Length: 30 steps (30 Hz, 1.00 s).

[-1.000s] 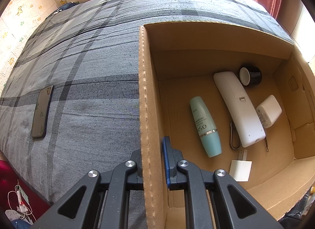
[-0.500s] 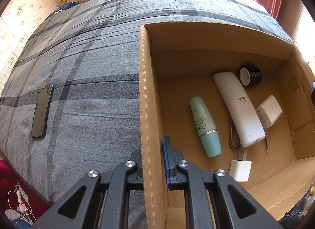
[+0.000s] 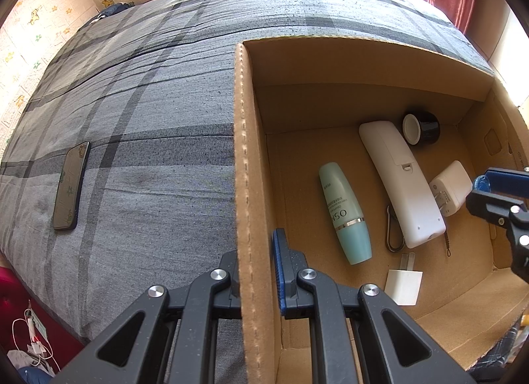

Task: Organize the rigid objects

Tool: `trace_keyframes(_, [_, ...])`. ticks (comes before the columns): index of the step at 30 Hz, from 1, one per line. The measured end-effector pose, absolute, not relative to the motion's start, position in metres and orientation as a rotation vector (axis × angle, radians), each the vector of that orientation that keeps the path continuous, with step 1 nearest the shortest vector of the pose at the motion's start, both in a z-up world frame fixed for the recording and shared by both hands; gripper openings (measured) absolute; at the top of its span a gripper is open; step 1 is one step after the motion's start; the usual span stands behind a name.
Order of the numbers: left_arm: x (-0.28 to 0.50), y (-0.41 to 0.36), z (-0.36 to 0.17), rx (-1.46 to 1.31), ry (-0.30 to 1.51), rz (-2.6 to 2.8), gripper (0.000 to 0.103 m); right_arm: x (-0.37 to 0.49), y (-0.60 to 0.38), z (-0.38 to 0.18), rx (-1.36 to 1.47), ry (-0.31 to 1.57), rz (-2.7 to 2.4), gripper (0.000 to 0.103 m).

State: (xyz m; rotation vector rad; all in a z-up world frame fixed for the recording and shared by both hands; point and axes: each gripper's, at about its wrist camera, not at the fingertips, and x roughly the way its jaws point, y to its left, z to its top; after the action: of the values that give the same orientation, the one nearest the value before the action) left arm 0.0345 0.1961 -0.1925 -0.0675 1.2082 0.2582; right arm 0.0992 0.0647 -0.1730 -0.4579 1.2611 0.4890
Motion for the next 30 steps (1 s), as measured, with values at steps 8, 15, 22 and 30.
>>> trace_keyframes(8, [0.034, 0.195, -0.192, -0.064, 1.208, 0.257, 0.013, 0.101, 0.06, -0.179, -0.409, 1.273, 0.496, 0.035])
trace_keyframes(15, [0.034, 0.194, -0.192, -0.06, 1.209, 0.258, 0.013, 0.101, 0.06, -0.166, -0.366, 1.224, 0.514, 0.082])
trace_keyframes(22, [0.034, 0.194, -0.192, -0.061, 1.208, 0.259, 0.013, 0.096, 0.065, -0.153, -0.375, 1.171, 0.515, 0.103])
trace_keyframes(30, [0.033, 0.194, -0.192, -0.06, 1.207, 0.259, 0.013, 0.093, 0.063, -0.151, -0.358, 1.171, 0.515, 0.103])
